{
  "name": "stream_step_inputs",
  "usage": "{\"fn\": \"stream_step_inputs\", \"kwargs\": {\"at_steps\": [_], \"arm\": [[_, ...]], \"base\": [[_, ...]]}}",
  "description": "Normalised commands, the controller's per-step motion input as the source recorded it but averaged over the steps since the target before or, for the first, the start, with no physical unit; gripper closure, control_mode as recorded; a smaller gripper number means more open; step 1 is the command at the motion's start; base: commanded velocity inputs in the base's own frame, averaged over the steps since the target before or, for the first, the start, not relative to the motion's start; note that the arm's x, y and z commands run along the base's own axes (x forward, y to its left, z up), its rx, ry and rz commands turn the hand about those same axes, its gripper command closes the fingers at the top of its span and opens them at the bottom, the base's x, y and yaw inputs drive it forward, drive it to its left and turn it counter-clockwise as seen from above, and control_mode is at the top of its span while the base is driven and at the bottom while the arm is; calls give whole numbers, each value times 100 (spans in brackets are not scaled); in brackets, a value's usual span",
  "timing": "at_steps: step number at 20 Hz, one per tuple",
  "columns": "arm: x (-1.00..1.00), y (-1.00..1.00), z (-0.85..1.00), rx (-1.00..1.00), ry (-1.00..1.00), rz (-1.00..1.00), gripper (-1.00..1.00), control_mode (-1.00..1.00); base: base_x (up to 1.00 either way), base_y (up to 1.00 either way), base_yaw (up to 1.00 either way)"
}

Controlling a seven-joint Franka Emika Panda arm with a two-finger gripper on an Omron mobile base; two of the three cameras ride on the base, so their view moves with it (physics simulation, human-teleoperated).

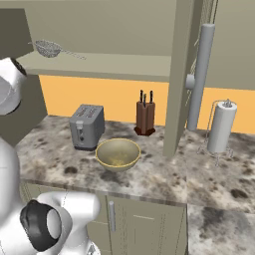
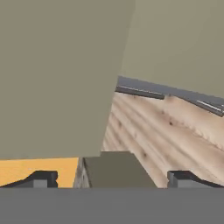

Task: Open the cabinet and setup a tea strainer by placing it in the bowl upright.

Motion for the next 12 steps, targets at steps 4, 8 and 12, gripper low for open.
{"fn": "stream_step_inputs", "kwargs": {"at_steps": [4,8,12], "arm": [[0,-84,-16,-31,-45,-2,-100,-100],[0,-84,-4,-32,-54,0,-100,-100],[26,-80,0,-30,-66,0,-100,-100]], "base": [[0,0,0],[0,0,0],[0,0,0]]}}
